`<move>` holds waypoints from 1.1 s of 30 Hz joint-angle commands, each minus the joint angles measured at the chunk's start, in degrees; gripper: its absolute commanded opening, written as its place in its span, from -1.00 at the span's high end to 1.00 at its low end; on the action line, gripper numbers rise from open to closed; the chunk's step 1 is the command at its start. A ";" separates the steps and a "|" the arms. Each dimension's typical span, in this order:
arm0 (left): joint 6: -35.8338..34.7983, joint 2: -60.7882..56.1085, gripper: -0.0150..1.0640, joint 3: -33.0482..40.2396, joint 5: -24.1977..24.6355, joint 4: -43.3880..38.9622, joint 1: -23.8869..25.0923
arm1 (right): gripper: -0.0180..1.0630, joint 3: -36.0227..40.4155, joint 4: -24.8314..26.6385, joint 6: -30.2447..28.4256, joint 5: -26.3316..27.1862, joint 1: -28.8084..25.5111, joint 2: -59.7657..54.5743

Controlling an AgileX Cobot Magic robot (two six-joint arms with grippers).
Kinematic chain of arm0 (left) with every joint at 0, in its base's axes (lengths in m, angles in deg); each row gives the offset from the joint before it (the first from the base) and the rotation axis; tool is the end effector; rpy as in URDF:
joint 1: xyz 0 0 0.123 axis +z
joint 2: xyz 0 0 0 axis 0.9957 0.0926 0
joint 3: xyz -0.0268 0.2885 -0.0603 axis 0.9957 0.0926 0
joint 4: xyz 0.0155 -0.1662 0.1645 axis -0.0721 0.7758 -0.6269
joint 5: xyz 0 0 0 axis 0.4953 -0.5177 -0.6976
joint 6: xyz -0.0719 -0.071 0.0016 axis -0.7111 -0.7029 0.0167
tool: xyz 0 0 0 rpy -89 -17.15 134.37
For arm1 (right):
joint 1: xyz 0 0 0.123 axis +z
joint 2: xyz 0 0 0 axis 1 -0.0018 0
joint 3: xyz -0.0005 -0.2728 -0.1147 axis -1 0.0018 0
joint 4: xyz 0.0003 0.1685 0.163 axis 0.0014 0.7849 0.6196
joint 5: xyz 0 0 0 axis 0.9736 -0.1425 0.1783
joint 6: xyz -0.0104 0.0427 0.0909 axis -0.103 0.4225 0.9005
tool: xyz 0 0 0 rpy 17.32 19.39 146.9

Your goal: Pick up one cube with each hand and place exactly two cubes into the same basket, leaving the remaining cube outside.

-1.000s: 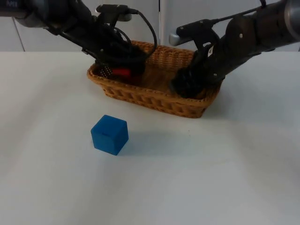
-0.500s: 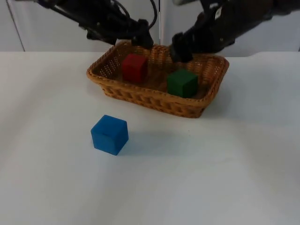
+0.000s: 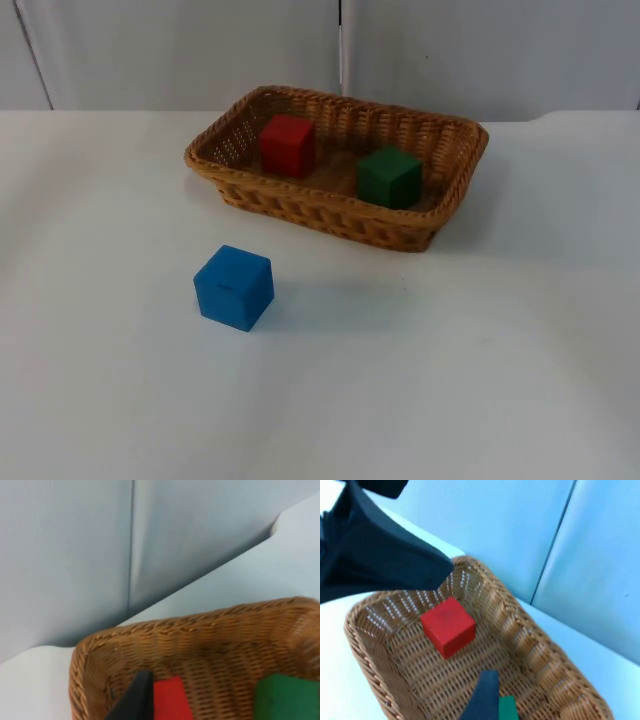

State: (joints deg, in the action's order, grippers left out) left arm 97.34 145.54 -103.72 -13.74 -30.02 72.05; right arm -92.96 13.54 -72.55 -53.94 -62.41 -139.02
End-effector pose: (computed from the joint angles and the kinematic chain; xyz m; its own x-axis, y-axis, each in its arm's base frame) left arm 0.4848 -0.1498 0.2837 -0.5844 0.2894 -0.7581 0.5875 0.7954 -0.1492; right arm 0.3974 0.2072 0.3230 -0.4353 -0.3788 -0.8167 -0.5275 0.8424 -0.1096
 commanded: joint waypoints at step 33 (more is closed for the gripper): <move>-3.39 -11.52 -0.97 -0.22 12.91 1.77 0.08 | -0.43 16.55 0.31 1.10 2.91 0.08 15.35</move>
State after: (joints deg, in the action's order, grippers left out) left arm 94.16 134.91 -103.72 -1.48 -29.63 72.05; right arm -78.06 13.64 -71.69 -52.61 -62.41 -124.99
